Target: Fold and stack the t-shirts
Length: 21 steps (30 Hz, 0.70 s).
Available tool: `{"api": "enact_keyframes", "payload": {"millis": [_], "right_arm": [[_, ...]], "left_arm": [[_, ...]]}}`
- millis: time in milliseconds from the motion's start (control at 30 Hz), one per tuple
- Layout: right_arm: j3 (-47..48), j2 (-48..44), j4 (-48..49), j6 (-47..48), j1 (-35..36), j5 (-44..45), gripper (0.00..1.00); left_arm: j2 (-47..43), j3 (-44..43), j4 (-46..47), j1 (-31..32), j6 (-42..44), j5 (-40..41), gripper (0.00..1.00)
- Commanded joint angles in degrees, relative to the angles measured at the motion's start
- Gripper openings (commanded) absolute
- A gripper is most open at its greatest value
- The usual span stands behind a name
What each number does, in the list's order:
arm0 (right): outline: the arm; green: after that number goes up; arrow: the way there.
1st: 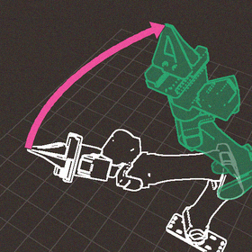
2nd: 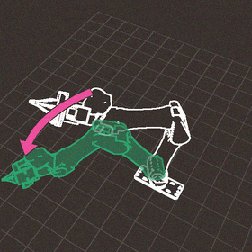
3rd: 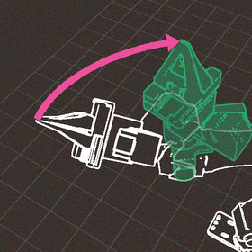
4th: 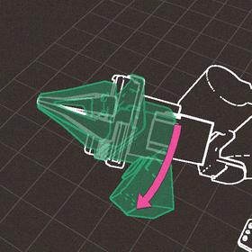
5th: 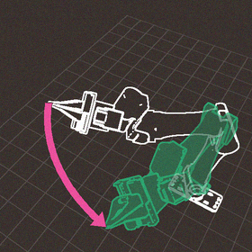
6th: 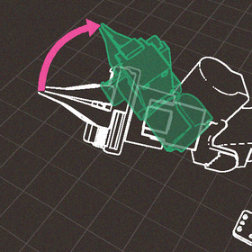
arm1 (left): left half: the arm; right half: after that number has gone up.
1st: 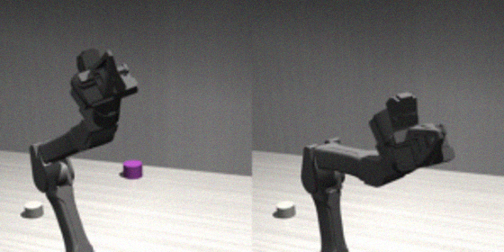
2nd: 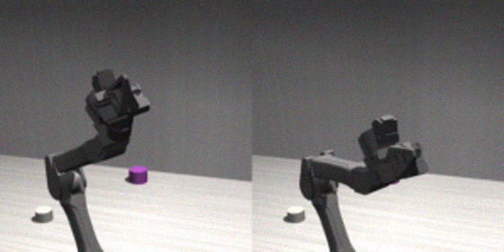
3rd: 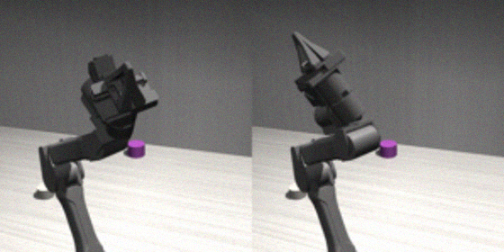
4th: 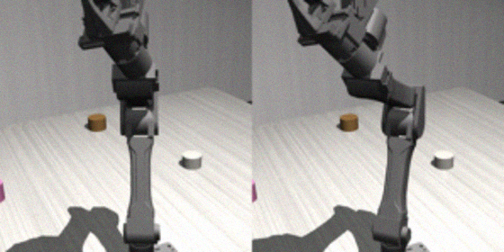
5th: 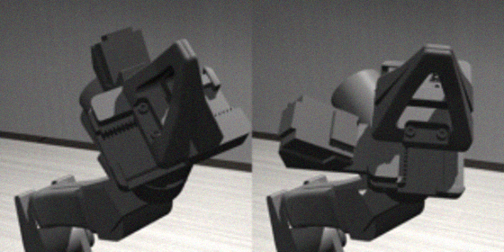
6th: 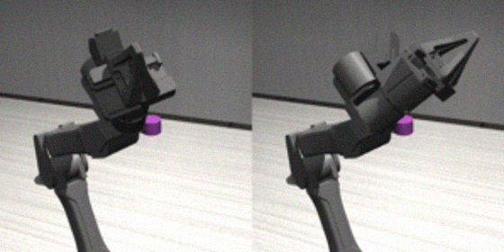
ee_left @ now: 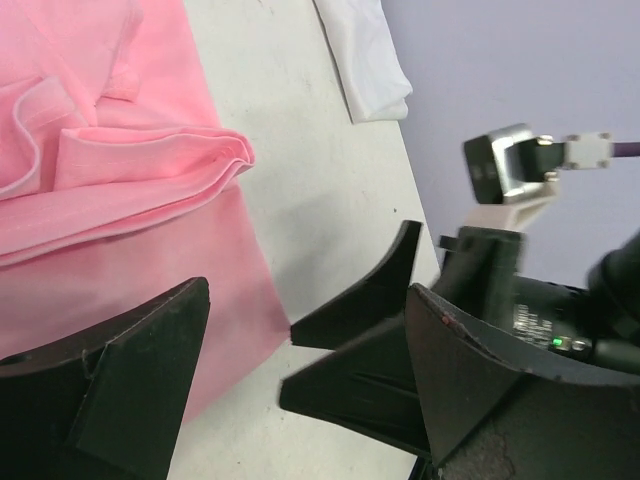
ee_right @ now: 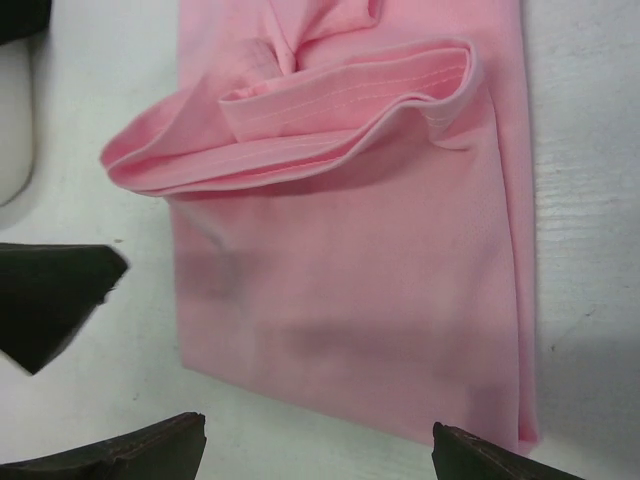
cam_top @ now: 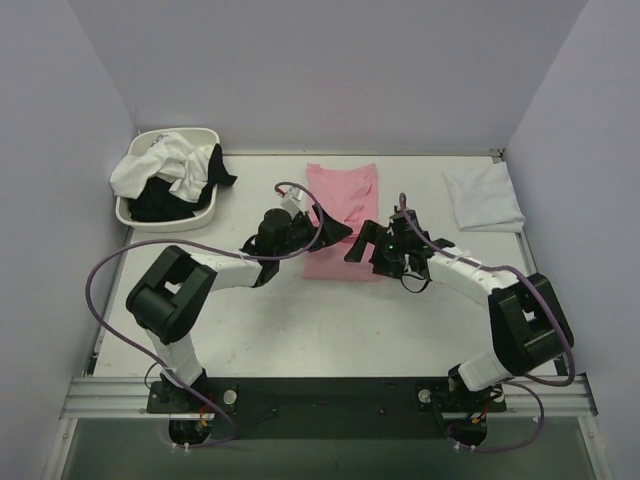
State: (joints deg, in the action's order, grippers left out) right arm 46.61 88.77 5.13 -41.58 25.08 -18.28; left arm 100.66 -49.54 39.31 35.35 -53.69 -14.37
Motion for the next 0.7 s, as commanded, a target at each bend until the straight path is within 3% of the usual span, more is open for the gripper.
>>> {"api": "enact_keyframes", "payload": {"millis": [0, 233, 667], "right_arm": [[-2.22, -7.37, 2.61, -0.52, -0.56, -2.19, 0.97], [-3.81, -11.69, 0.68, 0.62, -0.56, -0.7, 0.97], [-6.71, -11.69, 4.89, -1.13, -0.21, -3.16, 0.97]], "left_arm": [[4.01, -3.46, 7.97, -0.2, -1.41, -3.99, 0.88], [10.78, -6.09, 13.24, -0.02, -5.1, -5.93, 0.87], [17.89, -14.53, 9.29, -0.55, -2.73, -8.21, 0.87]]}}
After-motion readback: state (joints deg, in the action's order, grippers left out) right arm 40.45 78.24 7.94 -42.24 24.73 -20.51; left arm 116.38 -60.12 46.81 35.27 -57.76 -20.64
